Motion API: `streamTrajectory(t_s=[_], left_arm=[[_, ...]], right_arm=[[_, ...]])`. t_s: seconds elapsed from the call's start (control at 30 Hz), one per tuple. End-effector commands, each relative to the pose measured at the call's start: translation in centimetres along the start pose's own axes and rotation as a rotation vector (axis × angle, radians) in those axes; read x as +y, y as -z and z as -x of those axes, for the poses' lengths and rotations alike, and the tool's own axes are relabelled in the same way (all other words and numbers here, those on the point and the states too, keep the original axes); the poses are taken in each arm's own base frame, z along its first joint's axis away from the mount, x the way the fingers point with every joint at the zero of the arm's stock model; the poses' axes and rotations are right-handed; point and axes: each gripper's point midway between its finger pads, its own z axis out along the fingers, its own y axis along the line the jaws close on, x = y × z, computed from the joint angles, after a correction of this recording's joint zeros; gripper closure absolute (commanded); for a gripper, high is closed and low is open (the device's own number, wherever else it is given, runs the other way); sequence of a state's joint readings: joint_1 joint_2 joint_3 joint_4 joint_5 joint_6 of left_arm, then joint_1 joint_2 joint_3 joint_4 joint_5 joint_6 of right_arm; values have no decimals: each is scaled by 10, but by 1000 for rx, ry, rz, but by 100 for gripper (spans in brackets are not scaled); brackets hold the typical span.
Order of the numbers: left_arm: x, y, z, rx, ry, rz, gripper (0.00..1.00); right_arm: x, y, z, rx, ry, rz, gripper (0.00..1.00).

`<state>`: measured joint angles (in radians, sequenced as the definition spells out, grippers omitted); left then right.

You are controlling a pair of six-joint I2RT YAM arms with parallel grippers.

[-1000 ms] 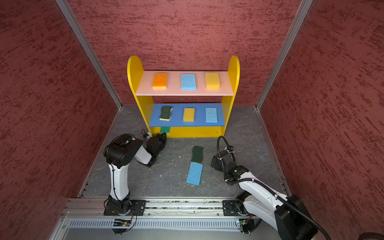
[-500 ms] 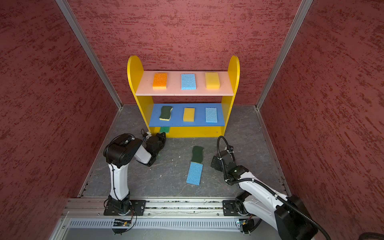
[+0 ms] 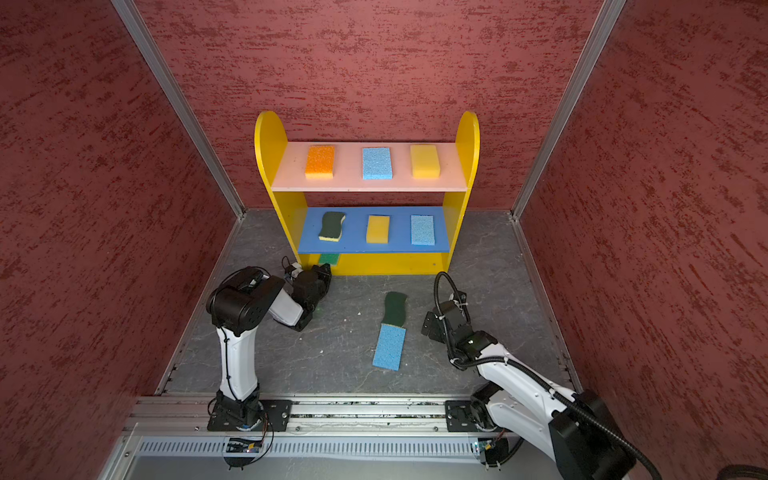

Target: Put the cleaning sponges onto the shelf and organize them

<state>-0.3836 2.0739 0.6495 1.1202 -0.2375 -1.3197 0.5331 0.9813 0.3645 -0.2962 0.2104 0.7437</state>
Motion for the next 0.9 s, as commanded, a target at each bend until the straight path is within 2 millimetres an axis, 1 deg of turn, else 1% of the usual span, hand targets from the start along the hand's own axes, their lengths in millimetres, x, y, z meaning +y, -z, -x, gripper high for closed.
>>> streamTrajectory(t_s=[0.0, 0.47, 0.73, 0.87], left_arm=[[64, 4, -32, 136, -129, 208, 100], [51, 8, -54, 162, -165, 183, 100], [54, 9, -59, 170, -162, 188, 100], [60, 8, -58, 176, -107, 181, 100]], right_arm=[[-3, 1, 5, -30, -11, -9, 4], [-3, 2, 5, -32, -12, -9, 5], [-3, 3, 5, -36, -14, -5, 5], [-3, 3, 5, -37, -15, -3, 5]])
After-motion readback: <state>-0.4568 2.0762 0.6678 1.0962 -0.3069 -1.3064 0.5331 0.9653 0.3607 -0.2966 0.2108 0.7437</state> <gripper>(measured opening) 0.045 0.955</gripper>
